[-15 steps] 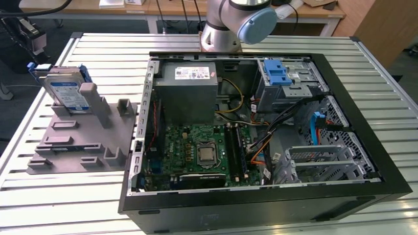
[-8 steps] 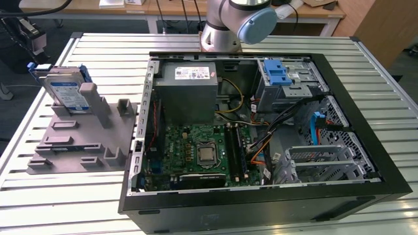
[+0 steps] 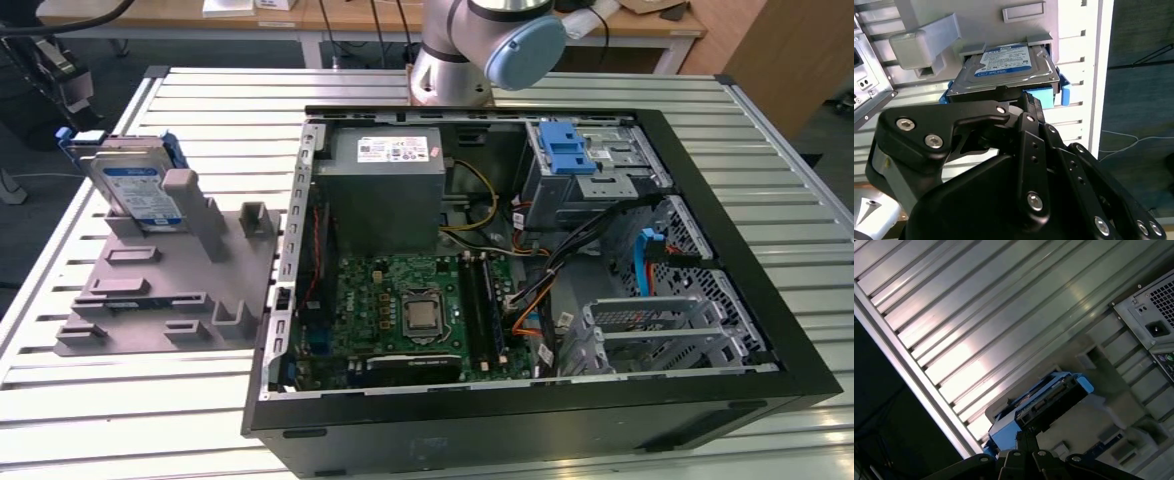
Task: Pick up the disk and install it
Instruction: 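Pick up the disk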
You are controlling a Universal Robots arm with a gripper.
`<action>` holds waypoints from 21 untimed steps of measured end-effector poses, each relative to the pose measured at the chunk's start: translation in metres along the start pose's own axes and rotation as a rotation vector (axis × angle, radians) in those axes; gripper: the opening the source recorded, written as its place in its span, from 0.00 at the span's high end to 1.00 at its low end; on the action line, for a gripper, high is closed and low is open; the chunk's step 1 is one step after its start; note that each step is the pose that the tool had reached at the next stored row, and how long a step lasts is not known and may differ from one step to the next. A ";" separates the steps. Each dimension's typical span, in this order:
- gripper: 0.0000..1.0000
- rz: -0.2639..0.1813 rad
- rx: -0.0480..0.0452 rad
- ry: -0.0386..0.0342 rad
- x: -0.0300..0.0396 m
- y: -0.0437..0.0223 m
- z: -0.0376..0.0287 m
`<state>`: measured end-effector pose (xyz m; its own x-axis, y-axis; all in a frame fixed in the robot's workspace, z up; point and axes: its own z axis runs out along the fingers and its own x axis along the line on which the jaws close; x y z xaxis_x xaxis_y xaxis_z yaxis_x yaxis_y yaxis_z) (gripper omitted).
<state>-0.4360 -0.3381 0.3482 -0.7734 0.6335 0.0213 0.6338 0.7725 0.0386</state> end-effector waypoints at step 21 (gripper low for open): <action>0.89 -0.312 0.0087 0.0107 -0.0001 -0.0001 0.0010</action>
<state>-0.4360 -0.3381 0.3472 -0.9307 0.3653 0.0203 0.3658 0.9300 0.0364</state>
